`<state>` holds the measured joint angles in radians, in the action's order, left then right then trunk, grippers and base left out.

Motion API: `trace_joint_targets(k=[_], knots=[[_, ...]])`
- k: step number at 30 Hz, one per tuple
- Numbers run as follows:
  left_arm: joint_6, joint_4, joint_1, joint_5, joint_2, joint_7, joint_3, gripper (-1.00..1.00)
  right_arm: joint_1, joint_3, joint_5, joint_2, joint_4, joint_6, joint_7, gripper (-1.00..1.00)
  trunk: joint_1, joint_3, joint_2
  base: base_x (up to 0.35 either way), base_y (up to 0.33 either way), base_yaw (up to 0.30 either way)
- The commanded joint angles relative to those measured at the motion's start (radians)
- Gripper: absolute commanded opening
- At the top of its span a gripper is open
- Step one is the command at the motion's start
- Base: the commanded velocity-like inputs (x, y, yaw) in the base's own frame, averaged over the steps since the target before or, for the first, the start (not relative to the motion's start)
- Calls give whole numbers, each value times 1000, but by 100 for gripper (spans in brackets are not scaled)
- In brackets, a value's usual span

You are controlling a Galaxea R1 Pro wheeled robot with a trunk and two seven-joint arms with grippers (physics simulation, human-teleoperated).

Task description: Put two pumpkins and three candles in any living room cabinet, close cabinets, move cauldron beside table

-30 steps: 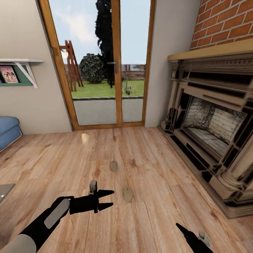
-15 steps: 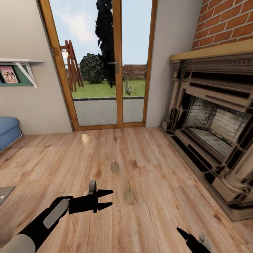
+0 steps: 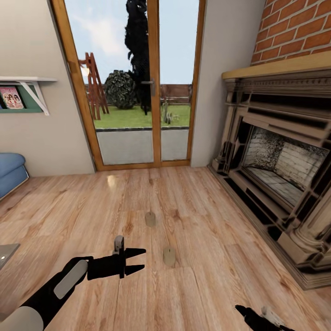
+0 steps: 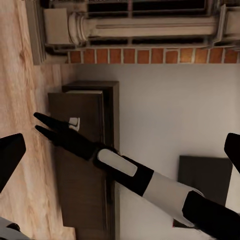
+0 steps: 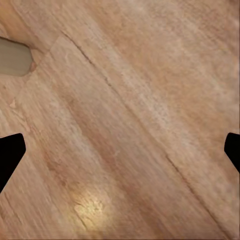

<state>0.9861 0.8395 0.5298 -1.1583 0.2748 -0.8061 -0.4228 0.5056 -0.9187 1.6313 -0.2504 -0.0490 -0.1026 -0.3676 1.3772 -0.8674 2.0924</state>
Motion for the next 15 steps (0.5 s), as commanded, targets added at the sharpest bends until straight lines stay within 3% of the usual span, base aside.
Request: trace_joint_targets(k=[1, 4, 7, 9, 11, 15], knots=[[3, 0, 1, -3, 3, -2, -3, 100, 14, -15, 10, 0, -4, -7, 31, 100, 0, -1, 0, 0, 0, 0], [3, 0, 1, -3, 11, -1, -3, 100, 79, -34, 5, -1, -61, -16, 185, 100, 0, -1, 0, 0, 0, 0], [3, 0, 1, -3, 13, 0, -4, 100, 105, -39, 3, -2, -150, -22, 290, 100, 0, -1, 0, 0, 0, 0], [3, 0, 1, -3, 13, 2, -4, 100, 128, -42, -14, -3, -238, -44, 408, 100, 0, -1, 0, 0, 0, 0], [3, 0, 1, -3, 14, 9, -4, 100, 153, -44, -71, -2, -326, -81, 553, 100, 0, -1, 0, 0, 0, 0], [3, 0, 1, -3, 15, 19, -3, 100, 168, -41, -182, -3, -434, -114, 708, 100, 0, -1, 0, 0, 0, 0]])
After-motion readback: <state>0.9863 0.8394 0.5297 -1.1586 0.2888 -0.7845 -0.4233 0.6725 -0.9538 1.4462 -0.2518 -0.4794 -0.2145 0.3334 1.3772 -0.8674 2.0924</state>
